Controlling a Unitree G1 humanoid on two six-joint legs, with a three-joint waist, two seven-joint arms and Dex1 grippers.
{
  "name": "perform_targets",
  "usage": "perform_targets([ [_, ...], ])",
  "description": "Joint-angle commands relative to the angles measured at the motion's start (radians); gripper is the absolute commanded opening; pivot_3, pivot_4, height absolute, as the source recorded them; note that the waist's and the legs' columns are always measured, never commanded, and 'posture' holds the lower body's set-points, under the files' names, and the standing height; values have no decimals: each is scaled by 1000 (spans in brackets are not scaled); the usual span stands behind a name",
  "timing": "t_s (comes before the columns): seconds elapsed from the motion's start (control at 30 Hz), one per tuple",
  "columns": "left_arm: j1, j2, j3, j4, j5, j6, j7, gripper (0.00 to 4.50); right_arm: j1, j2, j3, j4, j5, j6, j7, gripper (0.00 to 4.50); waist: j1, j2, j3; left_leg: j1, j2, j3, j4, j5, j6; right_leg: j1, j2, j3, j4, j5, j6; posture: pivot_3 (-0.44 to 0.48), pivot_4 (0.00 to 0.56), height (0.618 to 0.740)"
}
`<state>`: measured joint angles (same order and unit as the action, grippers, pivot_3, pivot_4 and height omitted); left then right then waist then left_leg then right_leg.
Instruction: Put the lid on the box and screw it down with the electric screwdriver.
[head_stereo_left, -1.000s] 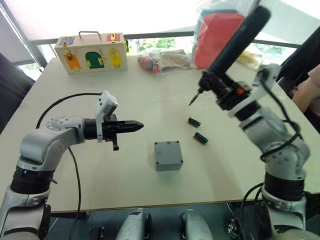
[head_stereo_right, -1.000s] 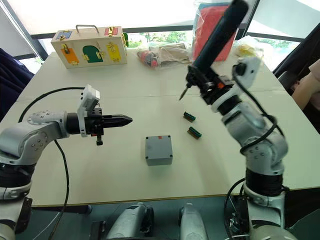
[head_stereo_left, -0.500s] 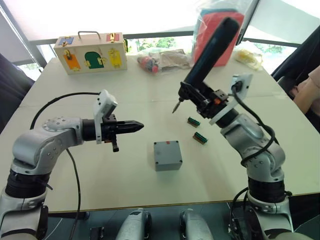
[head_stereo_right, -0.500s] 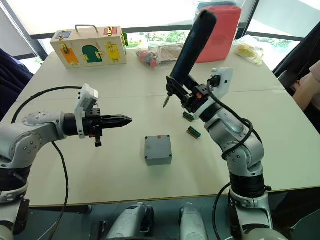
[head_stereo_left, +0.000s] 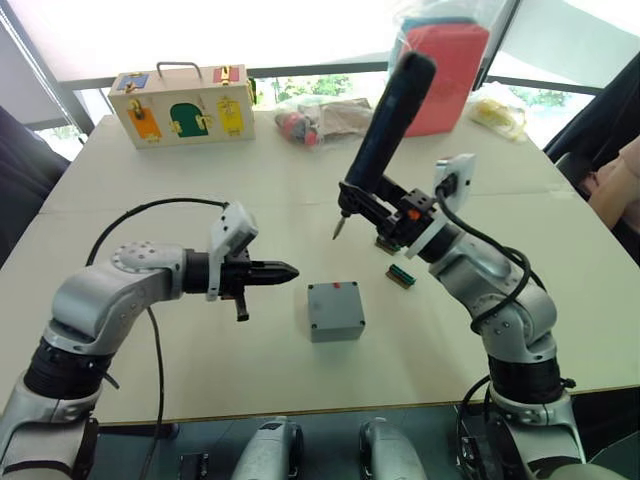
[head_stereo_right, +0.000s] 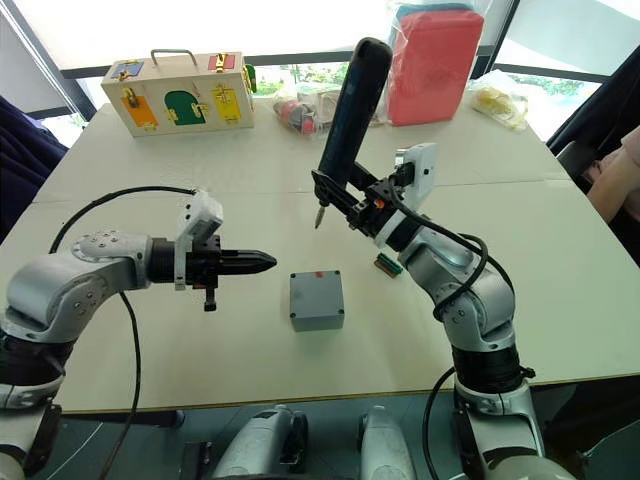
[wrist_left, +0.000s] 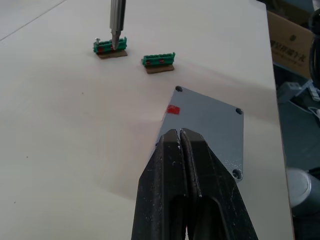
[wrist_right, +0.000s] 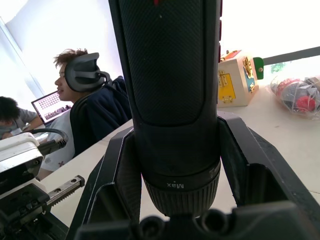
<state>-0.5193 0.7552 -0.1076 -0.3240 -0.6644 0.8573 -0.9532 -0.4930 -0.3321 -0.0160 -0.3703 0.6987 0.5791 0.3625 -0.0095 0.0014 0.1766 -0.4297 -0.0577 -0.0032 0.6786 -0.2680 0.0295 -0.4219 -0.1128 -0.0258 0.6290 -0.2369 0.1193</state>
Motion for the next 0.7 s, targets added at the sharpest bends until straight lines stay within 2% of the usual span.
perform_targets([
  [0.03,-33,-10,-47,1,46,-58,-42,0,-4,-3,-26,-80,12,-3,1,1786,0,0,0,0,0,0,0,0,0,0,0,0,0,0,0,0,150,740],
  [0.37,-38,-34,-98,-5,94,-99,-90,0,7,-37,-51,-117,26,33,9,1786,0,0,0,0,0,0,0,0,0,0,0,0,0,0,0,0,150,740],
  [0.7,-31,-59,-172,70,190,-165,-126,0,49,-82,-79,-194,83,92,14,1786,0,0,0,0,0,0,0,-3,5,0,0,0,0,0,0,0,150,740],
])
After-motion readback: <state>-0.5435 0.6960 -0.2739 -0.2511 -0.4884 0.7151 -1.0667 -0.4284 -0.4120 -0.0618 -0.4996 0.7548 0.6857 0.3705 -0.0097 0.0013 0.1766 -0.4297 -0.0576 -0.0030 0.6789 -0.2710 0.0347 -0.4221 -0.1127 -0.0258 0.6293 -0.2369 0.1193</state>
